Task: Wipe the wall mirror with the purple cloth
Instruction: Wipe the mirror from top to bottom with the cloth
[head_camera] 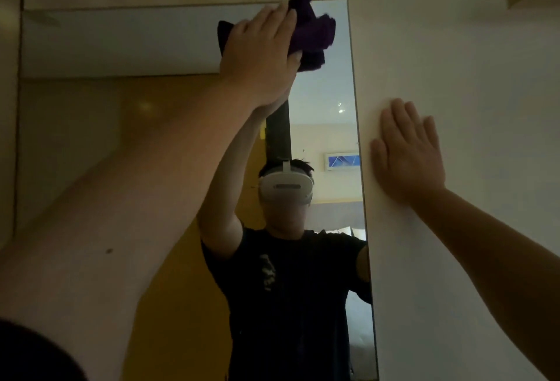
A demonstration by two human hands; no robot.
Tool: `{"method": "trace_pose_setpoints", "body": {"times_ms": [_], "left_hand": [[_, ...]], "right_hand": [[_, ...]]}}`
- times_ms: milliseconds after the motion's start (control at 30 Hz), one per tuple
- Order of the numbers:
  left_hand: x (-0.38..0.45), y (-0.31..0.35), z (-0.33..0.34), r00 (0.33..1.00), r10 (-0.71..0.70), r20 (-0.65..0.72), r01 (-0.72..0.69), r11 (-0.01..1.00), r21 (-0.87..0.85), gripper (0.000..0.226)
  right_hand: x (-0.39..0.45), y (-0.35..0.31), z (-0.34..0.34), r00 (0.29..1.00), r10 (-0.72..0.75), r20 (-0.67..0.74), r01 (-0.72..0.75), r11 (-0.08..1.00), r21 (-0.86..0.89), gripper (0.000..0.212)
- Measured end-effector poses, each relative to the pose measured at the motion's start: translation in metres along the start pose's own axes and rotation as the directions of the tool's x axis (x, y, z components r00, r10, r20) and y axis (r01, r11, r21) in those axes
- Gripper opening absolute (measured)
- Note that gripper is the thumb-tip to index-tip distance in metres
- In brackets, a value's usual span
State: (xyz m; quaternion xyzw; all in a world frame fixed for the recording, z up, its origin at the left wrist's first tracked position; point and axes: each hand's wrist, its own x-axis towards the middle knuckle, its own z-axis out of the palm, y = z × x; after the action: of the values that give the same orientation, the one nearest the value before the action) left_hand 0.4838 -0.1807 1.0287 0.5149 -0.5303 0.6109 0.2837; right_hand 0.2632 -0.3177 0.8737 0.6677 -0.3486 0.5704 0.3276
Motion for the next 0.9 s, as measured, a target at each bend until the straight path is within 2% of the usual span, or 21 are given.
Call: {"method": "trace_pose_setpoints", "body": {"times_ms": [133,267,433,533,667,700,767,833,900], "left_hand": [[-0.063,0.034,0.003,0.992,0.124,0.012,-0.124,0.991,-0.042,0.062],[-0.165,0.084,0.013,0.967,0.243,0.069,-0.238,0.968,-0.076,0.063],[-0.241,0.114,0.021,0.955,0.278,0.102,-0.266,0.956,-0.121,0.057],[-0.273,0.124,0.026,0.922,0.365,0.132,-0.353,0.929,-0.107,0.053],[-0.266,0.116,0.024,0.926,0.378,0.017,-0.370,0.915,-0.161,0.042],[-0.253,0.113,0.021,0.931,0.364,-0.019,-0.360,0.912,-0.198,0.041],[-0.212,0.105,0.012,0.966,0.246,-0.082,-0.259,0.927,-0.271,0.042],[-0.152,0.090,0.006,0.990,0.080,-0.117,-0.106,0.967,-0.234,0.045],[-0.091,0.070,0.001,0.995,-0.038,-0.096,0.021,0.985,-0.173,0.051]], "right_hand": [[0.001,-0.001,0.001,1.000,-0.012,-0.013,0.012,1.000,0.009,0.063],[0.001,0.000,0.000,0.999,-0.012,-0.029,0.013,1.000,0.024,0.061],[0.002,-0.001,-0.005,1.000,-0.009,0.021,0.009,1.000,0.030,0.060],[0.003,-0.001,-0.009,0.999,-0.004,0.043,0.003,1.000,0.031,0.062],[0.001,-0.003,-0.008,0.998,0.002,0.061,-0.002,1.000,0.009,0.065],[0.002,-0.003,-0.007,0.998,0.004,0.063,-0.005,1.000,0.009,0.065],[0.001,-0.001,-0.007,0.998,0.001,0.066,-0.002,1.000,0.006,0.064],[0.001,0.000,-0.006,0.998,-0.011,0.058,0.011,1.000,0.004,0.064],[0.001,0.001,-0.005,0.998,-0.021,0.057,0.021,1.000,0.005,0.062]]}}
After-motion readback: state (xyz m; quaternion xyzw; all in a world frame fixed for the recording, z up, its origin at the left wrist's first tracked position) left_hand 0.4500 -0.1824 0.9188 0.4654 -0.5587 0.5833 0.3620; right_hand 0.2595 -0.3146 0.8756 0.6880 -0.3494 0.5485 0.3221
